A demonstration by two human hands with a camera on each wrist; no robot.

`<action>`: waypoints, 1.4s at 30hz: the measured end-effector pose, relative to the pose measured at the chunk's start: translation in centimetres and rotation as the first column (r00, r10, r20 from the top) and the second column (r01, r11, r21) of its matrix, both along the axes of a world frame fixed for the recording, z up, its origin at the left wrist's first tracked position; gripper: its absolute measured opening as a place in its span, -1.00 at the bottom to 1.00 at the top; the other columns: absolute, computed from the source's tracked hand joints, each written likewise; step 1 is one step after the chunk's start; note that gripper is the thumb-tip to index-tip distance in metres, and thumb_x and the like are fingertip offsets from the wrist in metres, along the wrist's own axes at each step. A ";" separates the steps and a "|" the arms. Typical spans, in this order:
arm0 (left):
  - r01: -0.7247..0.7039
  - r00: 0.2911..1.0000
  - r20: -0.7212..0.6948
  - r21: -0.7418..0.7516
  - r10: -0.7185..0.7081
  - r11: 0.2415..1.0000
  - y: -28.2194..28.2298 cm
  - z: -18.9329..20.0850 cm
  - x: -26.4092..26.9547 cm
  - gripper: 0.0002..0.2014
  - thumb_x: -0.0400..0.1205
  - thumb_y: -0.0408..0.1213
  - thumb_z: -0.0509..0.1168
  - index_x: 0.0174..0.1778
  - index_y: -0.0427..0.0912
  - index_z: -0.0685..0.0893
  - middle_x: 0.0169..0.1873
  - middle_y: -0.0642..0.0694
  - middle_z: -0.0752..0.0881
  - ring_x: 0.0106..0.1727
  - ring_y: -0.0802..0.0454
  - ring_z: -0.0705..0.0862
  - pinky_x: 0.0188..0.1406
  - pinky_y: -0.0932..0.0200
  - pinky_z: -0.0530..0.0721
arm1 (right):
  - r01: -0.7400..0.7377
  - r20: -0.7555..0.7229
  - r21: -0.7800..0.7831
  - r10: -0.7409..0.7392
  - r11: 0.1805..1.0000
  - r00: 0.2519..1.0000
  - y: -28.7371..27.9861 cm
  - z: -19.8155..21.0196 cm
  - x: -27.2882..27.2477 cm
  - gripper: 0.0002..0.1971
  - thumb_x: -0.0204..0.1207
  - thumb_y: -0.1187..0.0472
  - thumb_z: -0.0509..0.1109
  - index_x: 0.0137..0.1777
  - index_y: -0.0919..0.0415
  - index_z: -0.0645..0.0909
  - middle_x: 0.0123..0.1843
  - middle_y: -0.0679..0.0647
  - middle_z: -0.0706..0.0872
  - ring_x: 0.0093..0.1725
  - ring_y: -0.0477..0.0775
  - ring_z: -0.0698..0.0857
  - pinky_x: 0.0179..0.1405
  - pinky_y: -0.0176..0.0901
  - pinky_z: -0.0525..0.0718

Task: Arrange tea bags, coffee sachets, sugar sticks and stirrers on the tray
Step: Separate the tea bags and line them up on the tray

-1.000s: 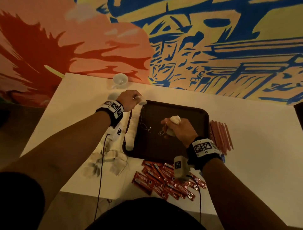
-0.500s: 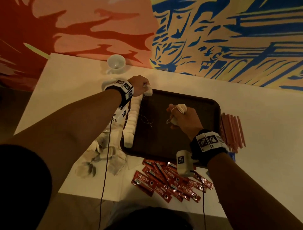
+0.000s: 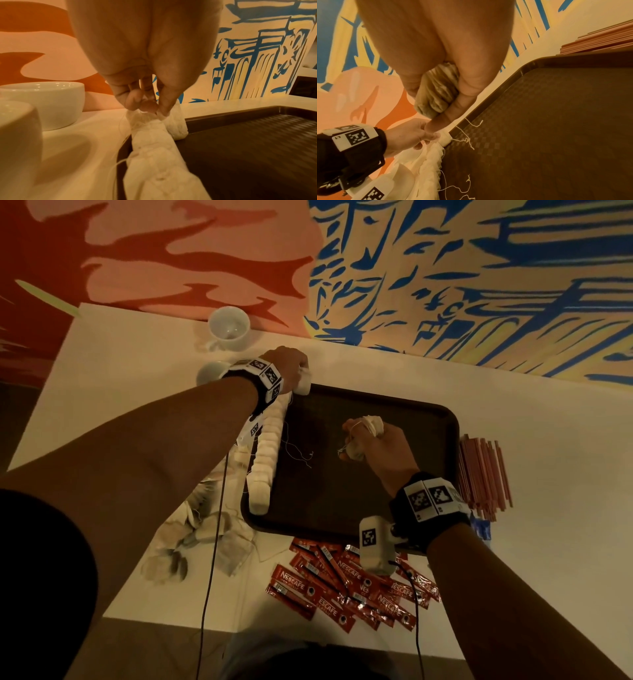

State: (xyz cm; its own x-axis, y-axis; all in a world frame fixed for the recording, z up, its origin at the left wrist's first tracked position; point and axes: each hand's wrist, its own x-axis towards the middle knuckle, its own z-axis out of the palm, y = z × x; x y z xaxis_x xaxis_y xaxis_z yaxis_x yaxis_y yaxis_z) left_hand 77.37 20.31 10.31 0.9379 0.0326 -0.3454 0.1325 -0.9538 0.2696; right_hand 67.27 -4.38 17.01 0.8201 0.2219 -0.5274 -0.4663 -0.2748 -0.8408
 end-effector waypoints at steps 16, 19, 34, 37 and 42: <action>-0.143 0.946 0.273 -0.140 0.177 0.980 -0.1 3.5 -1.3 -0.70 0.72 -0.14 0.26 0.37 -0.09 0.59 0.30 -0.15 0.60 0.26 -0.15 0.63 0.25 -0.03 0.57 | -0.103 -0.144 0.085 0.114 0.991 0.983 -0.5 1.9 -0.4 -0.77 0.69 0.36 0.18 0.14 0.26 0.67 0.07 0.26 0.72 0.09 0.26 0.77 0.24 0.09 0.76; -0.166 0.858 0.411 -0.346 0.308 0.923 -1.1 5.9 -4.2 -0.77 0.71 -0.16 0.26 0.22 -0.12 0.68 0.14 -0.10 0.71 0.15 -0.03 0.66 0.17 0.06 0.61 | -0.100 -0.155 0.088 0.113 0.991 0.981 -1.1 2.9 -0.9 -0.74 0.67 0.41 0.15 0.09 0.25 0.69 0.08 0.27 0.72 0.15 0.31 0.76 0.33 0.17 0.72; -0.135 0.966 0.039 -0.764 0.255 0.631 -10.4 15.6 -20.9 -0.79 0.68 -0.14 0.41 0.22 0.02 0.74 0.04 0.08 0.77 -0.06 0.31 0.73 -0.29 0.42 0.61 | -0.185 0.079 0.279 0.170 0.942 0.982 -6.2 7.8 -5.8 -0.79 0.66 0.29 0.42 0.25 0.28 0.70 0.12 0.26 0.85 0.06 0.33 0.83 0.21 0.27 0.71; -0.172 0.968 -0.037 -0.816 0.247 0.553 -11.9 16.6 -22.9 -0.75 0.65 -0.19 0.45 0.24 0.07 0.71 0.08 0.02 0.79 0.07 0.13 0.76 -0.25 0.22 0.73 | -0.104 0.033 0.374 0.099 0.922 0.995 -6.6 8.9 -6.7 -0.84 0.62 0.31 0.46 0.16 0.28 0.73 0.04 0.22 0.84 0.03 0.25 0.81 0.09 0.16 0.78; -0.159 0.959 -0.014 -0.854 0.284 0.495 -14.4 17.8 -25.0 -0.75 0.64 -0.21 0.45 0.24 0.00 0.73 -0.02 -0.01 0.80 -0.02 0.11 0.77 -0.19 0.15 0.73 | -0.095 0.073 0.365 0.073 0.926 0.995 -8.2 10.2 -7.9 -0.88 0.57 0.30 0.53 0.07 0.30 0.77 -0.02 0.22 0.84 -0.06 0.11 0.81 -0.22 -0.12 0.81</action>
State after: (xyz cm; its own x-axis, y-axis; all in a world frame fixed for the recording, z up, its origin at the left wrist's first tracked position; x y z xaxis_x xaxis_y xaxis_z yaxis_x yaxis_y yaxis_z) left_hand 52.33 5.96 28.15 0.9754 -0.0008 -0.2203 0.2150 -0.2131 0.9531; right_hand 59.39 -12.57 27.23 0.8161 0.4608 -0.3489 -0.4038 0.0227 -0.9146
